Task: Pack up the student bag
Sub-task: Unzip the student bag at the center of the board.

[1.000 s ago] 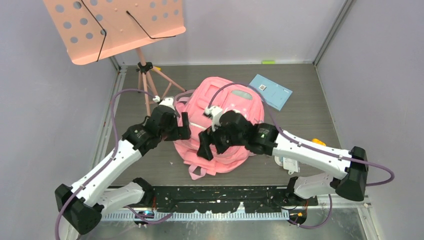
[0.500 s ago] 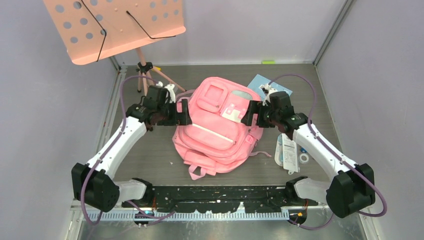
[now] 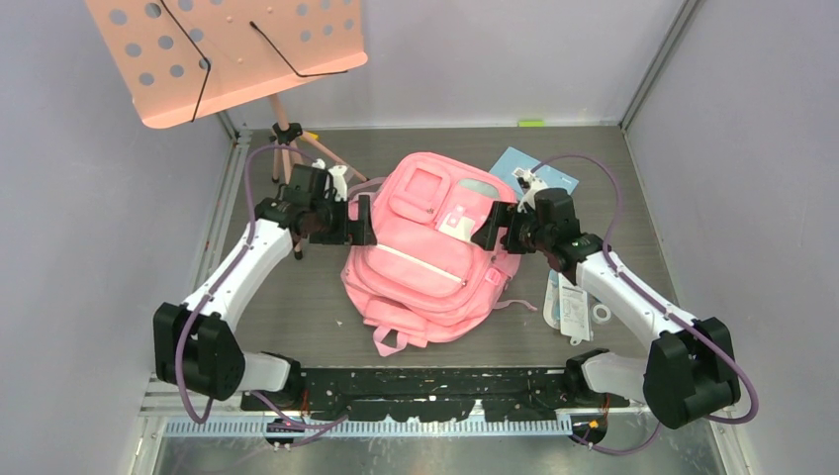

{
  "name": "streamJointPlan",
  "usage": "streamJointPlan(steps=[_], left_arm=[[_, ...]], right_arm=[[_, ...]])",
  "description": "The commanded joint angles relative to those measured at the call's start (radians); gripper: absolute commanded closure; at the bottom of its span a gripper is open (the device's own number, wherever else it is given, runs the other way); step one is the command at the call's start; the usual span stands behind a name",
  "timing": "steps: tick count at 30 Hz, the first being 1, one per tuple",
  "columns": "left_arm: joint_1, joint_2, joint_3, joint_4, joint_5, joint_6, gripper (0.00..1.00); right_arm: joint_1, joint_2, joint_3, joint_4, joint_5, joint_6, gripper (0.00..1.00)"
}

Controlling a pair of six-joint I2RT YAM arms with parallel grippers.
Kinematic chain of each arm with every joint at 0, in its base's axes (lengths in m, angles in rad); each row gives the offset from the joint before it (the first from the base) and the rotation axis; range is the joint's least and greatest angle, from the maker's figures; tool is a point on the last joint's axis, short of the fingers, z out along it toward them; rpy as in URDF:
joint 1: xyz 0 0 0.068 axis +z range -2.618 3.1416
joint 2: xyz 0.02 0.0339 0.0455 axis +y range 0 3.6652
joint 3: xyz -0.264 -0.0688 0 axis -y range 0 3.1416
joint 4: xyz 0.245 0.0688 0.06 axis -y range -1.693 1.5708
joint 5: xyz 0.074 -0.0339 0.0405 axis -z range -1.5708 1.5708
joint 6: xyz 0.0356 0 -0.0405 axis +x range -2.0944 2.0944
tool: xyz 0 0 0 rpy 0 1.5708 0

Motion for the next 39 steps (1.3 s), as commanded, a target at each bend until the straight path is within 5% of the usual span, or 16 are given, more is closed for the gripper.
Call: streamJointPlan(steps=[1, 14, 19, 26, 33, 39], left_arm=[[0.005, 0.026, -0.001, 0.029, 0.091, 0.023, 0.0], [0.005, 0.096, -0.008, 0.029, 0.164, 0.0, 0.01], [0.005, 0.1, -0.014, 0.029, 0.16, 0.01, 0.22], [0.005, 0.12, -0.008, 0.013, 0.124, 0.02, 0.22], [0.005, 0.127, -0.006, -0.007, 0.089, 0.03, 0.22], [0.005, 0.132, -0.004, -0.007, 0.082, 0.032, 0.22]], right_arm=[[-0.004, 0.003, -0.008, 0.002, -0.045, 0.001, 0.13], [-0.001, -0.07, -0.056, -0.095, -0.161, 0.039, 0.2], [0.035, -0.146, -0.056, -0.152, -0.184, 0.045, 0.31], [0.064, -0.2, -0.121, -0.081, -0.015, 0.073, 0.32], [0.064, -0.187, -0.17, -0.006, 0.165, 0.066, 0.48], [0.064, -0.201, -0.209, 0.048, 0.165, 0.06, 0.48]])
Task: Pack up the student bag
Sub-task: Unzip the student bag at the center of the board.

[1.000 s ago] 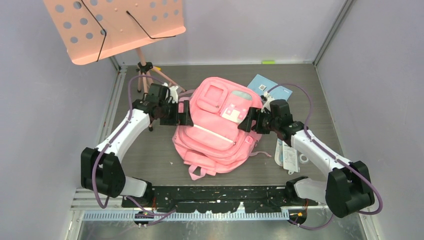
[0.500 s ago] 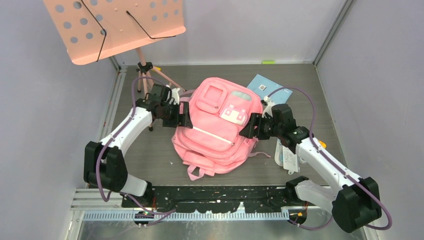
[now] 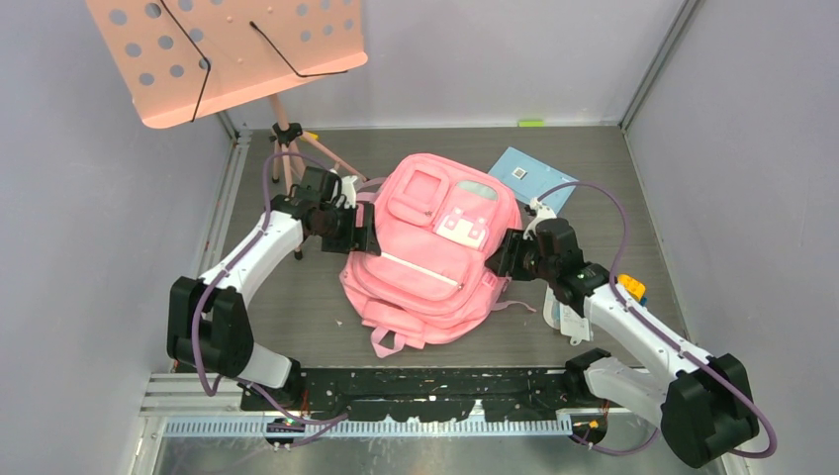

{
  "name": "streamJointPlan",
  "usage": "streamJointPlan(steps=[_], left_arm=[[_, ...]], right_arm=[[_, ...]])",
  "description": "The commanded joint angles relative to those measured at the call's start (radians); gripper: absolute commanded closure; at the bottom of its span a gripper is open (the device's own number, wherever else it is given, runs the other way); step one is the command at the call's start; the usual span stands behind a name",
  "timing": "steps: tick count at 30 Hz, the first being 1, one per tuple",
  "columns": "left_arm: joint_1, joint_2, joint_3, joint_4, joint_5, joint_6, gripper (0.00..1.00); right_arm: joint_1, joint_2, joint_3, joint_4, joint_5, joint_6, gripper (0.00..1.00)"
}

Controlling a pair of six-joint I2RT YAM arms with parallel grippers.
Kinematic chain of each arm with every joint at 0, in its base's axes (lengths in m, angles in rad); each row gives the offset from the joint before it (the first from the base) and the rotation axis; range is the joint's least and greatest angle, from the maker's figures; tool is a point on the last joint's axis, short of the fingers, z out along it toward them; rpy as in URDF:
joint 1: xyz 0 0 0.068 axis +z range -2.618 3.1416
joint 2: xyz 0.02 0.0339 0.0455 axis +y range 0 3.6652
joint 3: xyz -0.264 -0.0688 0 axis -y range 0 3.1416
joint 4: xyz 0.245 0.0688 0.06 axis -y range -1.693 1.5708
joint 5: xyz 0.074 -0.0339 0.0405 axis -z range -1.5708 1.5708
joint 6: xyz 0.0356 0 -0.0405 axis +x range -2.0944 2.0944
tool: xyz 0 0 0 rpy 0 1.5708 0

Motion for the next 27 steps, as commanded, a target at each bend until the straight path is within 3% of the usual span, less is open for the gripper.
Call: streamJointPlan(steps=[1, 14, 27], left_arm=[[0.003, 0.011, 0.008, -0.005, -0.029, 0.022, 0.23], [0.003, 0.044, 0.018, -0.022, -0.061, 0.009, 0.3], [0.003, 0.066, 0.022, -0.022, -0.025, -0.003, 0.29]], right_arm=[[0.0, 0.003, -0.012, 0.082, 0.038, -0.007, 0.5], [0.0, -0.092, -0.035, 0.008, 0.019, 0.013, 0.55], [0.022, 0.036, -0.022, 0.055, -0.095, 0.007, 0.59]])
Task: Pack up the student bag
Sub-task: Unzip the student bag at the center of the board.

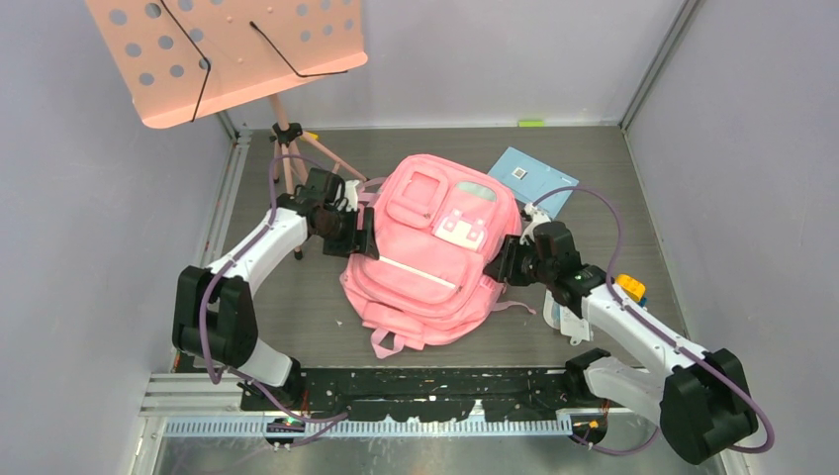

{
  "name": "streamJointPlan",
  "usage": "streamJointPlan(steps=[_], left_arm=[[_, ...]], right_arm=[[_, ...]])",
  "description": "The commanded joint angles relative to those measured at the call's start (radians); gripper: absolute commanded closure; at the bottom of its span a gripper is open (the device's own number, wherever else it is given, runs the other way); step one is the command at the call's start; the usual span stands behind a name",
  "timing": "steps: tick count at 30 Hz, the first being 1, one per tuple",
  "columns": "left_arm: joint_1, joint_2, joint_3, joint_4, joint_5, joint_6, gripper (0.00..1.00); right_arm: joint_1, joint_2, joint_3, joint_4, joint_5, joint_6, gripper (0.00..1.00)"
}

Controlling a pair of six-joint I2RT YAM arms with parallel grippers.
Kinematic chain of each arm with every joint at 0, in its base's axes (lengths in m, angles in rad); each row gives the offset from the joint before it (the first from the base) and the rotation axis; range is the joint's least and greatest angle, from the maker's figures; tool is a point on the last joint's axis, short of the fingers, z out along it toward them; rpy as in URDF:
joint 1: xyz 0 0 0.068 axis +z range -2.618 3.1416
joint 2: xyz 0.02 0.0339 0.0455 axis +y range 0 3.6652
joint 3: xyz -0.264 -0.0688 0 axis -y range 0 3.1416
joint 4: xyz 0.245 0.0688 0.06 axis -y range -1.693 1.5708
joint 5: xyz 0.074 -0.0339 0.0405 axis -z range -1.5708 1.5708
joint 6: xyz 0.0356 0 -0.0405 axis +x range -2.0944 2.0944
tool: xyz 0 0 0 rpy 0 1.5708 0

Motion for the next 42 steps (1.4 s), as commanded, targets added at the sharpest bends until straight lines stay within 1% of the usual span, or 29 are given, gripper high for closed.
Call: streamJointPlan(steps=[1, 5, 9, 11, 12, 16, 19, 21, 22, 25, 28, 31, 33, 39, 42], left_arm=[[0.003, 0.015, 0.022, -0.012, -0.002, -0.006, 0.31], [0.003, 0.017, 0.021, -0.009, 0.003, -0.005, 0.43], [0.003, 0.023, 0.022, -0.008, 0.013, -0.006, 0.52], [0.003, 0.027, 0.025, -0.009, 0.016, -0.006, 0.59], [0.003, 0.031, 0.024, -0.011, 0.014, -0.004, 0.62], [0.003, 0.032, 0.026, -0.013, -0.002, -0.004, 0.76], [0.003, 0.03, 0.028, -0.017, -0.018, -0.004, 0.92], [0.003, 0.028, 0.027, -0.017, -0.018, -0.005, 0.98], [0.003, 0.028, 0.027, -0.018, -0.02, -0.006, 1.0], [0.003, 0.023, 0.028, -0.02, -0.028, -0.006, 1.0], [0.003, 0.016, 0.028, -0.018, -0.031, -0.006, 1.0], [0.003, 0.009, 0.028, -0.02, -0.039, -0.006, 1.0], [0.003, 0.007, 0.026, -0.02, -0.042, -0.004, 1.0], [0.003, -0.002, 0.018, -0.018, -0.048, -0.009, 1.0], [0.003, -0.009, 0.02, -0.017, -0.052, -0.012, 1.0]], right_arm=[[0.02, 0.044, 0.011, 0.046, -0.04, 0.002, 0.6], [0.052, 0.073, 0.009, 0.055, -0.018, 0.005, 0.61], [0.065, 0.085, 0.002, 0.071, 0.015, -0.005, 0.61], [0.066, 0.093, 0.004, 0.073, 0.039, -0.016, 0.65], [0.066, 0.097, 0.007, 0.072, 0.047, -0.017, 0.7], [0.074, 0.082, 0.017, 0.051, 0.069, -0.017, 0.8], [0.091, 0.052, 0.028, 0.009, 0.115, -0.021, 0.88], [0.101, 0.037, 0.041, -0.033, 0.161, -0.022, 0.94], [0.104, 0.033, 0.053, -0.063, 0.192, -0.02, 0.96], [0.119, 0.022, 0.079, -0.112, 0.269, -0.008, 0.99], [0.135, 0.038, 0.139, -0.197, 0.341, -0.009, 0.99], [0.167, 0.076, 0.195, -0.27, 0.429, -0.018, 0.99], [0.192, 0.11, 0.268, -0.337, 0.482, -0.02, 0.99], [0.253, 0.218, 0.431, -0.564, 0.589, -0.011, 0.99], [0.294, 0.258, 0.495, -0.642, 0.628, -0.017, 1.0]])
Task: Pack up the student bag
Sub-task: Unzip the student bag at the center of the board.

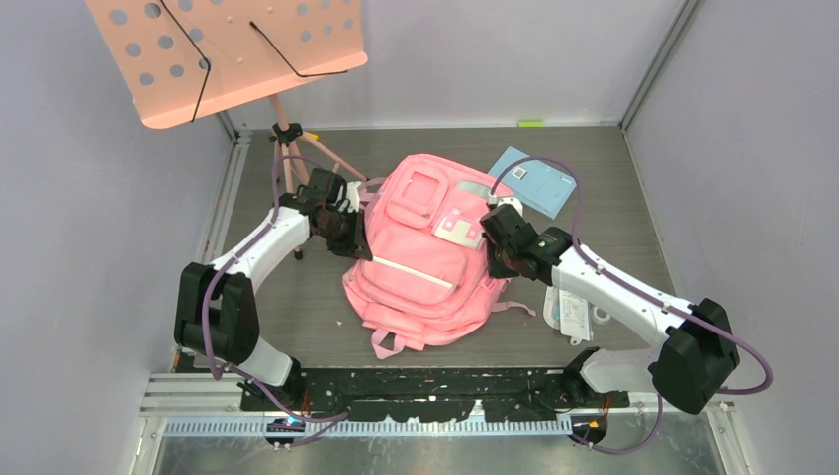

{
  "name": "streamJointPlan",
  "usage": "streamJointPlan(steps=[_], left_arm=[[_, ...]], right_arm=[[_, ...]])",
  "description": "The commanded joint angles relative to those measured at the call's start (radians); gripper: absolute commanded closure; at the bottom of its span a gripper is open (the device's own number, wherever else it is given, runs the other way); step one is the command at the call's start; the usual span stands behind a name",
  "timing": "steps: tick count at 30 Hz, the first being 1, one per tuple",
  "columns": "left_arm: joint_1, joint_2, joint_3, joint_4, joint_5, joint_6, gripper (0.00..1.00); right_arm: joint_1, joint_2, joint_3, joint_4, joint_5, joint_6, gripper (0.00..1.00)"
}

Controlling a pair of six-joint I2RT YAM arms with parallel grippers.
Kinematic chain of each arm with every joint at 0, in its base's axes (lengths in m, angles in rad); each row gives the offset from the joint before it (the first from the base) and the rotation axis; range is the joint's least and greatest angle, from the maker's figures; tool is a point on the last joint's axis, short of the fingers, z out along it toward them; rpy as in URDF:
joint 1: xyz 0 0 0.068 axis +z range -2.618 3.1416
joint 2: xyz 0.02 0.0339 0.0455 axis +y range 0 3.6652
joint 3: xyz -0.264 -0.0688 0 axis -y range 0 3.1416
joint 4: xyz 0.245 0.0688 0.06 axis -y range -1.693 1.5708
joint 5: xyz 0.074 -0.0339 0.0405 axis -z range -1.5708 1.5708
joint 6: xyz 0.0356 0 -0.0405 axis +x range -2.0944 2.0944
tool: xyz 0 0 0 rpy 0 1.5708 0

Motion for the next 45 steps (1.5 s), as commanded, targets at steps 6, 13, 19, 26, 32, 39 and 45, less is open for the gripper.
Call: streamJointPlan(steps=[6, 13, 19, 26, 32, 39, 45], left_arm=[[0.006, -0.05, 0.007, -0.01, -0.065, -0.005, 1.0], [0.006, -0.06, 0.005, -0.009, -0.056, -0.012, 1.0], [0.006, -0.062, 0.003, -0.009, -0.055, -0.015, 1.0], [0.006, -0.062, 0.002, -0.012, -0.053, -0.018, 1.0], [0.006, -0.055, 0.006, -0.023, -0.078, -0.015, 1.0], [0.006, -0.058, 0.006, -0.022, -0.067, -0.017, 1.0], [0.006, -0.078, 0.004, -0.018, -0.061, -0.021, 1.0]], right_arm=[[0.114, 0.099, 0.227, -0.306, 0.225, -0.006, 0.99], [0.219, 0.123, 0.242, -0.34, 0.204, 0.046, 0.99], [0.306, 0.134, 0.224, -0.318, 0.145, 0.094, 0.99], [0.385, 0.124, 0.172, -0.269, 0.013, 0.155, 0.99], [0.472, 0.092, 0.118, -0.169, -0.007, 0.241, 0.99], [0.538, 0.051, 0.073, 0.011, 0.005, 0.349, 0.99], [0.59, 0.08, 0.094, 0.047, 0.1, 0.404, 0.99]])
